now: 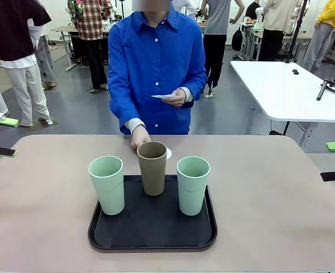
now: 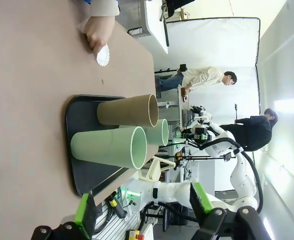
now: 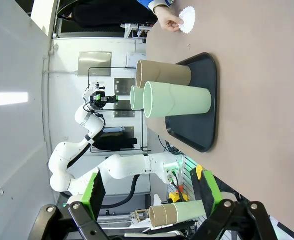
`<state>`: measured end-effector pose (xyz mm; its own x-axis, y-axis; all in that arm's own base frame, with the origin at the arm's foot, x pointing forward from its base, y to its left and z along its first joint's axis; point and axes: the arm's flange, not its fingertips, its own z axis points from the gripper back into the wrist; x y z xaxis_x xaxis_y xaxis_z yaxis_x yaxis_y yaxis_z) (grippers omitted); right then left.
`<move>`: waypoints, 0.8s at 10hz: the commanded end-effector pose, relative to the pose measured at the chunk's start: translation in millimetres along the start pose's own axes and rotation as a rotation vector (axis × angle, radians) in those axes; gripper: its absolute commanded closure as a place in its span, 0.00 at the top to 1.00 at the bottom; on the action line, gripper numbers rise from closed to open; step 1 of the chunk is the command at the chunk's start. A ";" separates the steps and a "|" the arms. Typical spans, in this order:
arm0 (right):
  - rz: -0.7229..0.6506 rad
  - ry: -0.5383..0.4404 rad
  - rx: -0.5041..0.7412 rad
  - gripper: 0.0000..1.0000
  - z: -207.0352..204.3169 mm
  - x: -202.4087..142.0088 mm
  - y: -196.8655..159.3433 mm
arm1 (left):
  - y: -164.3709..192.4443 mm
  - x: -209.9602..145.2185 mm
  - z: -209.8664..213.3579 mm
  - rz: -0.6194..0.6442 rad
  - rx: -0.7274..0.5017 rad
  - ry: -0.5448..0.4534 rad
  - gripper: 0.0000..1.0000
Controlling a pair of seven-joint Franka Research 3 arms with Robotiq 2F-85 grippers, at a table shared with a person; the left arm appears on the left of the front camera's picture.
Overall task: Place coasters on the table and set cups on them.
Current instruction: Pick up one Reusable plastic cup and place it on a coaster set by the human.
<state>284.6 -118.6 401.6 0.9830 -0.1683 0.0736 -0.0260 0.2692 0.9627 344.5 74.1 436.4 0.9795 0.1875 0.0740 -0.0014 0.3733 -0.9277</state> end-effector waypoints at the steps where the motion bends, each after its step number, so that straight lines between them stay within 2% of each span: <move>1: -0.001 -0.005 0.011 1.00 0.1 1.5 -1.0 | 0.3 0.5 0.8 -0.005 -0.013 -0.002 1.00; 8: -0.001 -0.005 0.011 1.00 0.1 1.5 -1.0 | 0.3 0.5 0.8 -0.005 -0.013 -0.002 1.00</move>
<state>284.6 -118.6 401.6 0.9830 -0.1681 0.0735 -0.0259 0.2693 0.9627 344.5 74.2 436.4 0.9794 0.1877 0.0739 -0.0016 0.3733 -0.9277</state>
